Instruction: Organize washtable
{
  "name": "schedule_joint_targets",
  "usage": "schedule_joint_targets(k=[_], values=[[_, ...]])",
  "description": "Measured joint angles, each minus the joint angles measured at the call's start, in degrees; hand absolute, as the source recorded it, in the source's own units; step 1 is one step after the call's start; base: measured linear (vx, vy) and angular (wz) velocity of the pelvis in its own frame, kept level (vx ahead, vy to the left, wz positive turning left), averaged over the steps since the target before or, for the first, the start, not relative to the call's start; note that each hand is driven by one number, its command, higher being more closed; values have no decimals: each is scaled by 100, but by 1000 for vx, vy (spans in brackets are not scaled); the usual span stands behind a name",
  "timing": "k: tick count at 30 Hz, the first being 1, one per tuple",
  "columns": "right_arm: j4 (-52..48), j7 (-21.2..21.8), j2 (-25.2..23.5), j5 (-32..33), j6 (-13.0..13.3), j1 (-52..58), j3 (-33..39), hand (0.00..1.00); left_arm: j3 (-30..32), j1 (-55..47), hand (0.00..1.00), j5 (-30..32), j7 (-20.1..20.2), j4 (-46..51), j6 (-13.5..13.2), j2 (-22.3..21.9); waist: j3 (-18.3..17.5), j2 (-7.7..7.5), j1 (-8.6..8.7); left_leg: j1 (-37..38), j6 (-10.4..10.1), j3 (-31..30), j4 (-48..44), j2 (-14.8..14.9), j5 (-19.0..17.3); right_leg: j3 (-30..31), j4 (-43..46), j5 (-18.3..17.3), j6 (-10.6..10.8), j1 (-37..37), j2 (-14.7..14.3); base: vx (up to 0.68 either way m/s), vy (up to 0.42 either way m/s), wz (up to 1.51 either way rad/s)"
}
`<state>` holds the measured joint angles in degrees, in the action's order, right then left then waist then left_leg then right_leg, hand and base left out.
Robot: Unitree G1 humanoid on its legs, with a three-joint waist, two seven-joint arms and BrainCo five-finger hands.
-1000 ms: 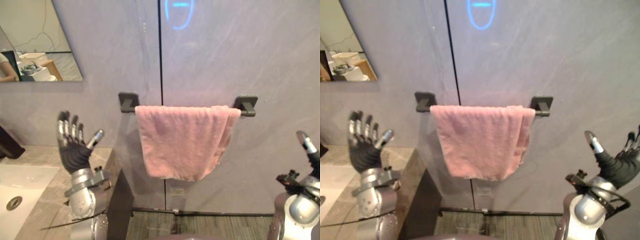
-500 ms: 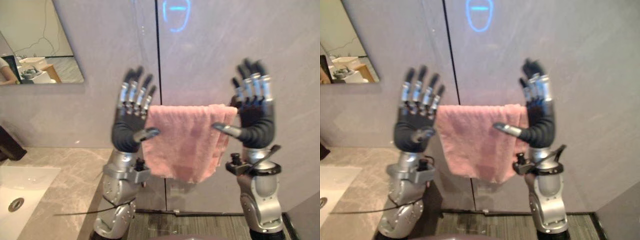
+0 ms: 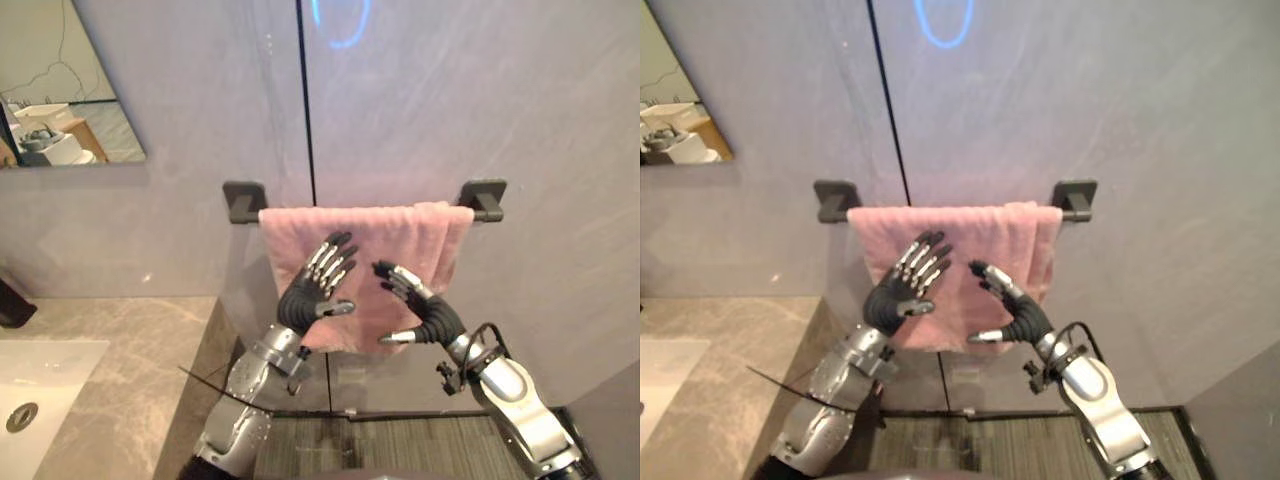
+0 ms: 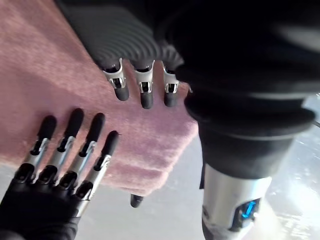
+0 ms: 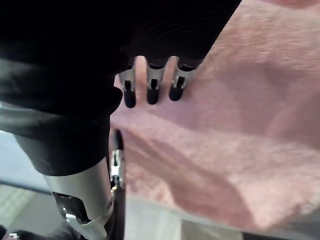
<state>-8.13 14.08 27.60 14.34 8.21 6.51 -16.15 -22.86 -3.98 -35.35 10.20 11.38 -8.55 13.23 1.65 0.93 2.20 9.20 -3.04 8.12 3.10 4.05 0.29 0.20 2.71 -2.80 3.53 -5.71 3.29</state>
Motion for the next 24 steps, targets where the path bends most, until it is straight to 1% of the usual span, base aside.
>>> schedule_joint_targets(k=[2, 5, 8, 13, 16, 19, 23, 24], values=[[337, -16, -14, -263, -36, -126, -60, 0, 35, 6, 0, 10, 1, -250, 72, -5, 21, -1, 8, -41, -1, 1, 2, -1, 1, -1, -13, 6, 0, 40, 1, 0, 0, 0], [752, -86, -52, -523, -71, -425, -65, 0, 67, 47, 0, 156, -22, -523, 85, -11, 30, 9, 9, -87, 0, 5, 12, 0, 5, -1, -15, 13, -5, 93, 5, 0, 0, 0], [1268, -353, -303, -836, -119, -872, -45, 0, 101, 149, 0, 348, -81, -891, 98, -38, 83, -9, 4, -152, 1, 2, 12, 1, 6, -5, -103, 83, -1, 101, 5, 0, 0, 0], [1594, -659, -623, -1163, -138, -1169, 19, 0, 249, 530, 0, 647, -366, -1299, 111, -110, 127, -30, 2, -224, 2, -24, 24, -17, 7, -39, -200, 111, 14, 106, 28, 12, 1, 4], [1636, -795, -726, -1301, -210, -1180, 144, 0, 370, 701, 0, 800, -537, -1505, 109, -159, 143, -47, 2, -273, 5, -39, 24, -31, 9, -72, -222, 121, 17, 101, 46, 26, 2, 5], [1660, -905, -901, -1417, -222, -1179, 425, 0, 510, 785, 0, 977, -676, -1660, 107, -262, 192, -103, 21, -291, 15, -73, 23, -46, 16, -111, -226, 121, 17, 100, 61, -3, -2, 5], [1766, -987, -1161, -1492, -222, -1166, 770, 0, 685, 781, 0, 1147, -700, -1800, 107, -305, 226, -144, 23, -298, 28, -94, 24, -59, 26, -128, -232, 127, 26, 108, 74, -39, -8, 3], [1775, -1028, -1250, -1492, -222, -1128, 898, 0, 815, 780, 0, 1165, -720, -1882, 108, -338, 231, -147, 22, -298, 34, -105, 30, -69, 30, -130, -248, 131, 32, 117, 82, -54, -1, 4]])
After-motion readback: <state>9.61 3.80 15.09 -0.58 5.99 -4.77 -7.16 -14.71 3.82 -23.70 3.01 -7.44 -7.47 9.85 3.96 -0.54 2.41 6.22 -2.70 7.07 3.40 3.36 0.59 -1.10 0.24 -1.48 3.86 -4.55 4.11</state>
